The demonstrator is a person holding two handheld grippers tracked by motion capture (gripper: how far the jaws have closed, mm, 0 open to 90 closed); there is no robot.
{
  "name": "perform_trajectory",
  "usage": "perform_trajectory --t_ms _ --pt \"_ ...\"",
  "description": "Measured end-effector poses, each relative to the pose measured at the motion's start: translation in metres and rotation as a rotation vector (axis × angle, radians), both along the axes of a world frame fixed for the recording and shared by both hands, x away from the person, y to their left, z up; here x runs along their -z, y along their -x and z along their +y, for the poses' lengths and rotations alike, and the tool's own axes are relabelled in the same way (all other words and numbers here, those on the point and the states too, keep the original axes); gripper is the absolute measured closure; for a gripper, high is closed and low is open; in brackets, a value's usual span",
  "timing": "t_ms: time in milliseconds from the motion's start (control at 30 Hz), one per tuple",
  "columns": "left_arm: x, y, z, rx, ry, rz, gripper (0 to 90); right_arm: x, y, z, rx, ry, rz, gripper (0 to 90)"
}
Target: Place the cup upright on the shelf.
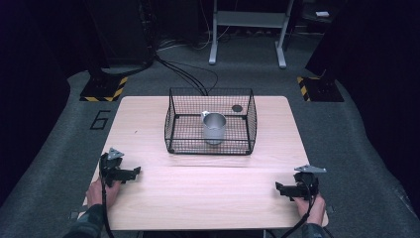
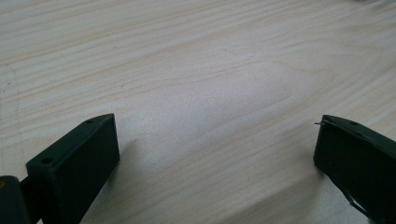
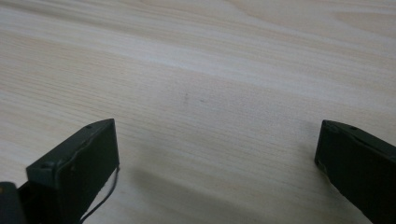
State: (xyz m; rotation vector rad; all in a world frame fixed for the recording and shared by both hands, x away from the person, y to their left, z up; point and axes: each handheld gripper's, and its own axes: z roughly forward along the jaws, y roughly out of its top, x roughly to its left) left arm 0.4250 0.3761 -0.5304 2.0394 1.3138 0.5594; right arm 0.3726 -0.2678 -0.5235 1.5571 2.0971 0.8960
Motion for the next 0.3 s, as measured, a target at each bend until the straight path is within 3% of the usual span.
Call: perform_trajectory --t_ms 167,300 --pt "0.0000 0.0001 -0.0001 -0.001 0.001 0.000 0.3 0.0069 -0.0003 0.0029 0.005 0.054 -0.070 0.0" --pt "-0.0003 0.0001 0.0000 0.000 0.002 0.006 0.3 0.0067 -0.0020 0.0016 -0.013 0.051 -0.065 0.0"
